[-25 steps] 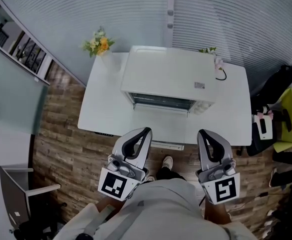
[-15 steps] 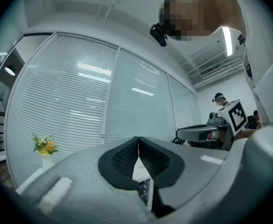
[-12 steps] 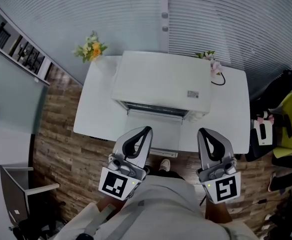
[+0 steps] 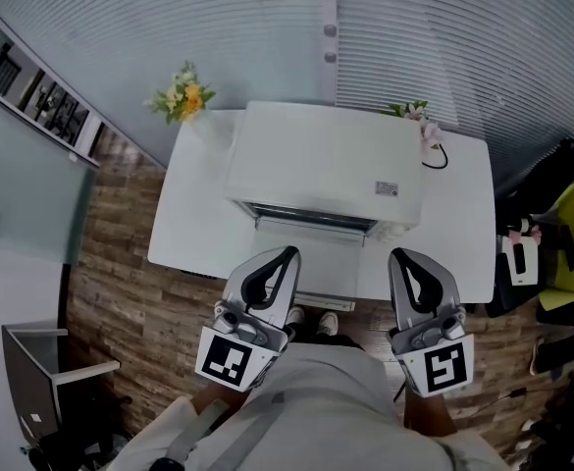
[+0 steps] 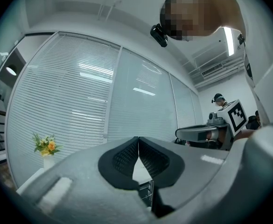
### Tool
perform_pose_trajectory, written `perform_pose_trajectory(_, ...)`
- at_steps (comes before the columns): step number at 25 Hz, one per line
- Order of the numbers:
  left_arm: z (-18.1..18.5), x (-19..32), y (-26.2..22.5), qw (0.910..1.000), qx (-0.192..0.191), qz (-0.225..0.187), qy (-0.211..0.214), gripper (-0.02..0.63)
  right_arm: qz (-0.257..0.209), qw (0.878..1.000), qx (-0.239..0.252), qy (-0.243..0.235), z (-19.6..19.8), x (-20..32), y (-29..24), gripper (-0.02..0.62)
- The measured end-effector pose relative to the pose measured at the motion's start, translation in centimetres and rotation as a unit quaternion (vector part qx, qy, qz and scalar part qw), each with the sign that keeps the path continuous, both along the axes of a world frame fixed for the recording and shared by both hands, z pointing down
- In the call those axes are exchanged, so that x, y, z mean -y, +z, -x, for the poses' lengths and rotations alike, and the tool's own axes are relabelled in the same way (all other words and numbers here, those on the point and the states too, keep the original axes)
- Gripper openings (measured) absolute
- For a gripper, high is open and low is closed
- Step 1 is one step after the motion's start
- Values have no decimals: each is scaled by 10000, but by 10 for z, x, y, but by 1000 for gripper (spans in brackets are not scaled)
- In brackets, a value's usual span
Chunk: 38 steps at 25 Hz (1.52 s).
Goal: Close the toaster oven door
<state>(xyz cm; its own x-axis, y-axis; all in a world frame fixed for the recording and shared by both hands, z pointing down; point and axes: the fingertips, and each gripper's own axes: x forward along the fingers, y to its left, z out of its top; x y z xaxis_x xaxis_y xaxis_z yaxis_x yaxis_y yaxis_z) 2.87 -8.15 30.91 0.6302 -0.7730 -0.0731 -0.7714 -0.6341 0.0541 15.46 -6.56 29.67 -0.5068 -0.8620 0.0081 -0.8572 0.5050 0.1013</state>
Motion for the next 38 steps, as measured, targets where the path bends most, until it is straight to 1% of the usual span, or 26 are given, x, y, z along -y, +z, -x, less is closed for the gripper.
perform_pose_trajectory(7, 21, 6, -9, 9998, -68, -154, 114, 3, -45, 9999, -40, 99, 22, 1, -7, 5)
perform_pose_trajectory(11, 31, 8, -6, 9998, -11, -94, 175, 3, -34, 9999, -50, 83, 36, 1, -7, 5)
perform_pose_trajectory(14, 38, 9, -4, 9998, -45, -68, 160, 3, 0, 9999, -57, 97, 43, 1, -6, 5)
perform_pose_trajectory(17, 43, 10, 6, 9999, -9, -6, 162, 3, 11, 9999, -59, 87, 48, 1, -5, 5)
perform_pose_trajectory(22, 50, 8, 32, 9996, 114, 225, 162, 9, 36, 9999, -73, 90, 53, 0, -4, 5)
perform_pose_trajectory(27, 61, 6, 64, 9986, 210, 475, 55, 9, 62, 9999, -97, 79, 55, -2, 0, 5)
perform_pose_trajectory(30, 70, 5, 86, 9974, 335, 633, -48, 14, 74, 9999, -87, 76, 57, -3, 0, 5)
perform_pose_trajectory(34, 83, 1, 124, 9939, 451, 992, -190, 20, 84, 9999, -110, 41, 59, -4, 1, 5)
perform_pose_trajectory(38, 96, -3, 164, 9898, 403, 1326, -337, 31, -142, 9995, -272, -64, 58, -4, 1, 5)
